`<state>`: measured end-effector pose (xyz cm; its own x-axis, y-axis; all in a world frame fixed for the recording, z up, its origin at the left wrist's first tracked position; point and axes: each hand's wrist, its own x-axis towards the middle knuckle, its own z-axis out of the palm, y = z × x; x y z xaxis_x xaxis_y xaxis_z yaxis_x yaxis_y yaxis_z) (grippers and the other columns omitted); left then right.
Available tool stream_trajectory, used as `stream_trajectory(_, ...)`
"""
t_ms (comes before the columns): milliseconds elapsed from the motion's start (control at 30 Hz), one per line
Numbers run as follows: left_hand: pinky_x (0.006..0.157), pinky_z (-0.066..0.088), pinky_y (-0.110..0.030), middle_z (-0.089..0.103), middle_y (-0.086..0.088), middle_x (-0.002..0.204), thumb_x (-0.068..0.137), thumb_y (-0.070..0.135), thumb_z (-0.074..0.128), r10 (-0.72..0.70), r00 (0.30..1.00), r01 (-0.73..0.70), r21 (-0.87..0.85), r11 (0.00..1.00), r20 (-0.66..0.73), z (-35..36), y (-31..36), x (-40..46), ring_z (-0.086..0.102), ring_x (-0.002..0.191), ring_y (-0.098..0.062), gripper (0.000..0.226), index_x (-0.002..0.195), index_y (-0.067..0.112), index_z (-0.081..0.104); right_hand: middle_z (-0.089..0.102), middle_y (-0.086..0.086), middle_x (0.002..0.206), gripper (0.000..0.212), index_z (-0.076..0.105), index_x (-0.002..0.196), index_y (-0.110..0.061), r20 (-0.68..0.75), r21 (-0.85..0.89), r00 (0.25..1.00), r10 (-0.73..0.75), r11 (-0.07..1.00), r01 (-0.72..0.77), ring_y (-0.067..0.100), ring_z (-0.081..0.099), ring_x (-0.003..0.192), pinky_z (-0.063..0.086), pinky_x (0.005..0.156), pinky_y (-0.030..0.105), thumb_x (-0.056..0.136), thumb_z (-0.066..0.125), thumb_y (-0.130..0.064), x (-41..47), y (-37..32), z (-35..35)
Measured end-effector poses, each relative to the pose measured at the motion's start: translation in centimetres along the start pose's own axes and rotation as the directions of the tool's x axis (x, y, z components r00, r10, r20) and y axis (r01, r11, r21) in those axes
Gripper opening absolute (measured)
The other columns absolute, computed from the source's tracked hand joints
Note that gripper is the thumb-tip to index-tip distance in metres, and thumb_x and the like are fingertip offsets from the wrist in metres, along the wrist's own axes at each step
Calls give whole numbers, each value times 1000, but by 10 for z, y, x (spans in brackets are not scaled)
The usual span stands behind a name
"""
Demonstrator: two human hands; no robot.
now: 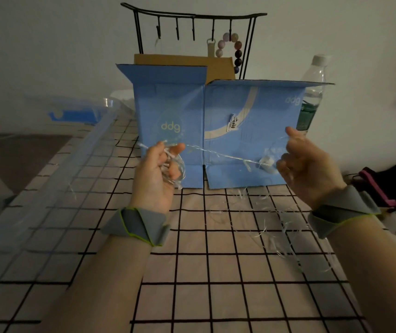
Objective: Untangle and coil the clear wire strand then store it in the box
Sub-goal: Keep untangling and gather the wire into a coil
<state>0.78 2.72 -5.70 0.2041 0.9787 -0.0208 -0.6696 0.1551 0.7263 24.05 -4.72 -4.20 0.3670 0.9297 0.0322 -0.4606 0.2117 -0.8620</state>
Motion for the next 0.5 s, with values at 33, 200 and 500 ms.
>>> stream_trajectory(33,37,26,-13,68,2,63,96,21,39,0,1000,0,-37,999,2,-1,1,1,32,34,-2,40,58,18,52,42,-10,52,21,56,93,-20,-19,-185,999,-48,982,44,3,34,42,40,53,15,90,45,-3,-1,1,1)
stream_trajectory(200,38,28,-11,60,7,55,96,24,37,41,999,-46,-170,984,-30,-8,13,7,37,34,-2,65,35,16,57,52,13,74,24,53,70,-19,-136,-804,934,-329,587,90,22,46,67,38,63,30,83,58,0,-4,1,-8)
stream_trajectory(500,38,29,-15,54,6,51,96,20,40,115,992,-116,-20,993,-44,-6,9,7,36,36,-4,33,64,18,48,50,3,108,52,54,106,-34,112,-990,923,369,-33,134,20,47,103,41,85,31,78,48,9,-15,-7,-11)
